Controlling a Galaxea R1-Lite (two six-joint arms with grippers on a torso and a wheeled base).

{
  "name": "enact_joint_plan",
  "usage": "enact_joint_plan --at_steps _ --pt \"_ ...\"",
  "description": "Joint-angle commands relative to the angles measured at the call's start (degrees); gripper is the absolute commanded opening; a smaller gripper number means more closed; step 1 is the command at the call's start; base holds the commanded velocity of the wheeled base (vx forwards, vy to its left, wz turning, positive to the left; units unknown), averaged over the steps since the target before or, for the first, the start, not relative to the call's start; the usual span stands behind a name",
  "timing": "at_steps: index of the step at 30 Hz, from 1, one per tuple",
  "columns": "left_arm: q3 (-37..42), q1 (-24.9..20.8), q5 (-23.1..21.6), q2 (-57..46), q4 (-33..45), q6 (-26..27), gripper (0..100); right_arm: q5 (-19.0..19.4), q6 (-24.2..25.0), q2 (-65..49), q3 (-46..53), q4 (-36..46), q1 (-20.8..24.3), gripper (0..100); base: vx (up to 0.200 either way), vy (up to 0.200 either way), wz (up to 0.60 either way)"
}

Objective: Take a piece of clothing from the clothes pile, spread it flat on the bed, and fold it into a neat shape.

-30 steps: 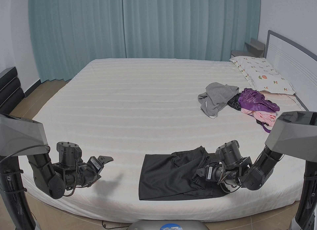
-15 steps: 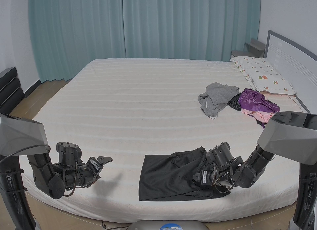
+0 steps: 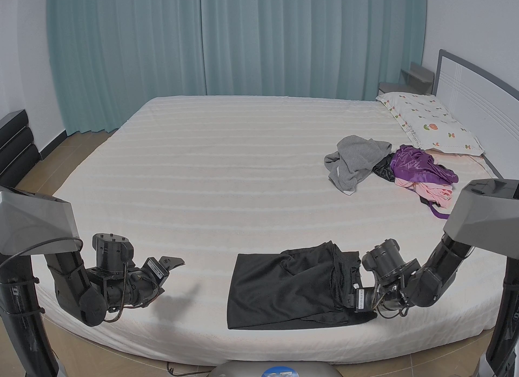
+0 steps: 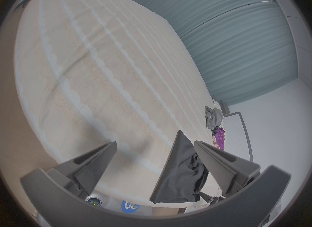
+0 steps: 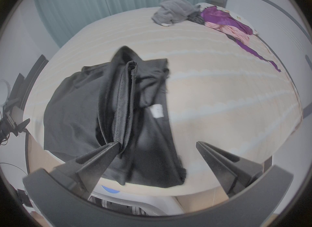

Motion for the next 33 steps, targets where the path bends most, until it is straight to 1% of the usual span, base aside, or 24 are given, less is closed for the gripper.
enact_joint_plan --at_steps 1,3,4,5,7,10,13,17,18,19,21,23,26,28,30,33 --pt "0.0 0.0 0.1 0.1 0.0 0.0 100 1.4 -0.9 -7.7 10.0 -5.8 -6.0 100 0.000 0.000 0.00" --pt "0.0 0.0 0.1 0.1 0.0 0.0 100 2.6 -2.9 -10.1 14.0 -9.0 -8.0 100 0.000 0.000 0.00" --pt "0.0 0.0 0.1 0.1 0.0 0.0 100 2.8 -3.4 -10.5 14.6 -9.4 -8.4 100 0.000 0.000 0.00" --pt "0.0 0.0 0.1 0.1 0.0 0.0 100 4.0 -5.1 -12.0 17.0 -11.3 -10.1 100 0.000 0.000 0.00" --pt "0.0 0.0 0.1 0.1 0.0 0.0 100 5.7 -6.1 -13.4 18.9 -13.7 -11.1 100 0.000 0.000 0.00" --pt "0.0 0.0 0.1 0.1 0.0 0.0 100 6.7 -5.7 -14.7 19.3 -15.5 -11.0 100 0.000 0.000 0.00" --pt "0.0 0.0 0.2 0.1 0.0 0.0 100 9.4 -5.6 -15.1 18.2 -16.7 -9.6 100 0.000 0.000 0.00" --pt "0.0 0.0 0.2 0.1 0.0 0.0 100 13.8 -4.4 -11.5 16.5 -17.8 -7.7 100 0.000 0.000 0.00" --pt "0.0 0.0 0.2 0.1 0.0 0.0 100 14.1 -4.3 -11.2 16.2 -17.9 -7.6 100 0.000 0.000 0.00" --pt "0.0 0.0 0.2 0.1 0.0 0.0 100 15.5 -3.8 -8.6 15.1 -18.9 -7.4 100 0.000 0.000 0.00" --pt "0.0 0.0 0.2 0.1 0.0 0.0 100 16.9 -3.8 -5.3 14.4 -21.7 -7.3 100 0.000 0.000 0.00" --pt "0.0 0.0 0.2 0.1 0.0 0.0 100 17.6 -4.2 -3.2 14.1 -23.6 -7.3 100 0.000 0.000 0.00" --pt "-0.1 0.0 0.2 0.1 0.0 0.0 100 18.5 -4.5 3.1 13.4 -31.3 -7.4 100 0.000 0.000 0.00" --pt "-0.1 0.0 0.2 0.1 0.0 0.0 100 18.5 -4.6 5.5 13.3 -34.4 -7.2 100 0.000 0.000 0.00" --pt "-0.1 0.0 0.2 0.1 0.0 0.0 100 19.0 -4.7 6.5 12.7 -35.7 -6.4 100 0.000 0.000 0.00" --pt "-0.1 0.0 0.2 0.1 0.0 0.0 100 20.2 -4.7 7.0 11.8 -35.3 -6.3 100 0.000 0.000 0.00"
